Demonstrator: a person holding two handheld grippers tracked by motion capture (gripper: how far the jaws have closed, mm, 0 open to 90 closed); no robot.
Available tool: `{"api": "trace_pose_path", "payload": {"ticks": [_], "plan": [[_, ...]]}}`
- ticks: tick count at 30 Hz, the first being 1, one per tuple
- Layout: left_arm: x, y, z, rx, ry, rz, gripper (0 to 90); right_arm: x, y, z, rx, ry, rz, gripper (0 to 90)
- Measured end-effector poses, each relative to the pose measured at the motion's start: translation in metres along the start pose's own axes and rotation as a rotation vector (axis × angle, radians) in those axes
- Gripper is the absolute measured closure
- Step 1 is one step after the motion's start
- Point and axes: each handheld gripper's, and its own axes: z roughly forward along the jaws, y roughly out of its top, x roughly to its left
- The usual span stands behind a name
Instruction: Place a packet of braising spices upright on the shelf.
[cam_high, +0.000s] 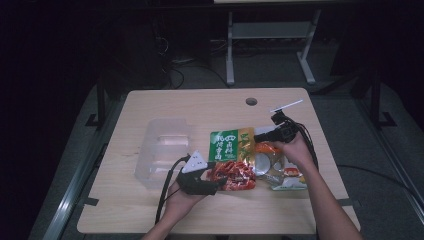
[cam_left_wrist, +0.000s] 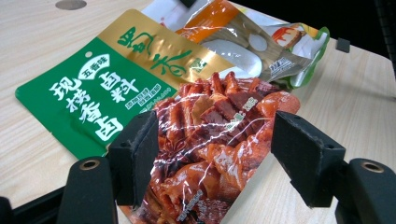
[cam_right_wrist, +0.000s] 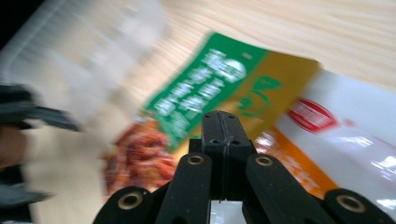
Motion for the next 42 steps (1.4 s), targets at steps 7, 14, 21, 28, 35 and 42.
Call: {"api": "trace_pose_path", "payload": {"ticks": [7, 14, 21, 28, 35, 42], "plan": [[-0.001, 0.000, 0.000, -0.002, -0.002, 0.009, 31.7, -0.014, -0.004, 0.025, 0.054, -0.029, 0.064, 54.8], [-0.001, 0.000, 0.000, -0.003, -0.006, 0.005, 31.6, -0.015, -0.003, 0.044, 0.069, 0.001, 0.085, 67.5], [0.000, 0.000, -0.001, -0.006, 0.000, -0.001, 30.4, 0.000, -0.001, 0.035, 0.050, 0.042, 0.011, 90.0], [0.003, 0.002, -0.006, -0.016, 0.024, -0.028, 27.3, 0.025, -0.002, -0.004, -0.070, 0.066, -0.101, 90.0], [0.006, 0.008, -0.005, -0.038, 0.048, -0.088, 24.2, 0.052, -0.012, -0.042, -0.166, 0.104, -0.242, 90.0], [0.007, 0.014, 0.010, -0.040, 0.101, -0.159, 19.4, 0.070, -0.025, -0.065, -0.212, 0.130, -0.368, 90.0]]}}
